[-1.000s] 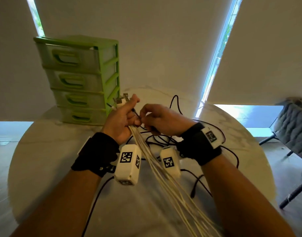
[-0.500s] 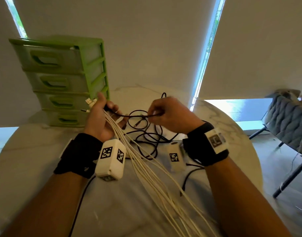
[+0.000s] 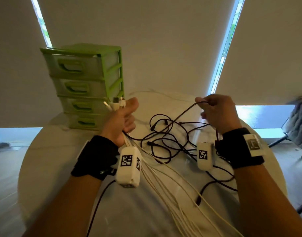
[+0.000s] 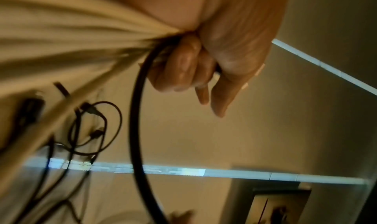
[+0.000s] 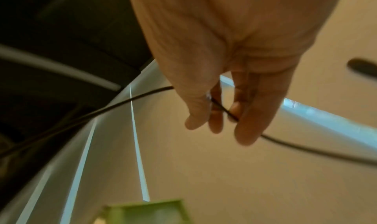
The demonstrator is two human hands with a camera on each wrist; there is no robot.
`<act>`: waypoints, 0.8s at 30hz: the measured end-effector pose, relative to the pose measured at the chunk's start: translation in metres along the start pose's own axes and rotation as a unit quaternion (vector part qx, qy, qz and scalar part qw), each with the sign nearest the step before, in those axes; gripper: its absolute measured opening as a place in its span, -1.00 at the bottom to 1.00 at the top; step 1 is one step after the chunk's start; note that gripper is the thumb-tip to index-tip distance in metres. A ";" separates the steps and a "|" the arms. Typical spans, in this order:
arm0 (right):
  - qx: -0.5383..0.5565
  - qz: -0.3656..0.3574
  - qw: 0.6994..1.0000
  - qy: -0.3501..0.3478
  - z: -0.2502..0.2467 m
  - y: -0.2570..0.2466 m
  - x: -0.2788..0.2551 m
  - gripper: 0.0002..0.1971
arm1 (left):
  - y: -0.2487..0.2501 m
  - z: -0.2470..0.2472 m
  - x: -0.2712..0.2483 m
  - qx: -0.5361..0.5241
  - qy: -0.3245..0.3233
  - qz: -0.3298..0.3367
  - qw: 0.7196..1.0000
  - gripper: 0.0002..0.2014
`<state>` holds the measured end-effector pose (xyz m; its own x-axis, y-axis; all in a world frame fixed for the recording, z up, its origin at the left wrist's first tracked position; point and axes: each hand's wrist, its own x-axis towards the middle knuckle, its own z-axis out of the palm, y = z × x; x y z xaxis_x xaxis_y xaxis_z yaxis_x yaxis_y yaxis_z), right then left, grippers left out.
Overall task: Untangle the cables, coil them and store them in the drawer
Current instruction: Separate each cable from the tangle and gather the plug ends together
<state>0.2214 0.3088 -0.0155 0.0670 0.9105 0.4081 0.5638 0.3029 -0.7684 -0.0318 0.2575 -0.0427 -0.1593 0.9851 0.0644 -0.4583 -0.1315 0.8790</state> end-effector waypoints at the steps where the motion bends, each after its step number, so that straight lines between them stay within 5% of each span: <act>1: 0.066 -0.021 0.997 -0.043 0.004 -0.010 -0.006 -0.75 | -0.004 0.003 -0.001 0.029 -0.013 0.002 0.999 -0.86; 4: 0.293 -0.104 0.927 -0.209 0.015 -0.039 -0.027 -0.88 | -0.014 0.013 -0.007 0.087 -0.066 0.010 0.994 -0.66; 6: 0.391 -0.147 0.860 -0.294 0.019 -0.053 -0.037 -0.91 | -0.018 0.023 -0.018 0.132 -0.110 0.029 0.985 -0.73; 9: 0.476 -0.160 0.801 -0.325 0.016 -0.061 -0.043 -0.91 | -0.019 0.032 -0.026 0.181 -0.102 0.040 0.977 -0.77; 11: 0.500 -0.152 0.805 -0.280 0.012 -0.056 -0.038 -0.91 | -0.015 0.031 -0.023 0.150 -0.071 0.028 0.986 -0.79; 13: 0.458 -0.156 0.841 -0.243 0.009 -0.048 -0.031 -0.74 | -0.009 0.026 -0.020 0.096 -0.089 0.008 0.991 -0.78; 15: 0.322 -0.151 0.901 -0.247 0.012 -0.042 -0.028 -0.40 | -0.004 0.021 -0.021 0.038 -0.146 -0.016 0.988 -0.76; 17: 0.163 -0.140 0.927 -0.308 0.021 -0.043 -0.030 -0.23 | -0.001 0.019 -0.022 -0.010 -0.216 -0.024 0.976 -0.76; 20: 0.057 -0.185 0.904 -0.382 0.033 -0.048 -0.038 -0.57 | 0.002 0.021 -0.026 -0.033 -0.300 -0.022 0.953 -0.72; 24: -0.023 -0.211 0.916 -0.342 0.022 -0.058 -0.034 -0.90 | 0.007 0.024 -0.034 -0.013 -0.322 -0.011 0.947 -0.69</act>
<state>0.1686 0.2660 0.0046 -0.6863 0.6837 0.2481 0.4557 0.6700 -0.5860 -0.0082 0.2259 -0.0276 0.4126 0.8494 0.3290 -0.4785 -0.1052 0.8717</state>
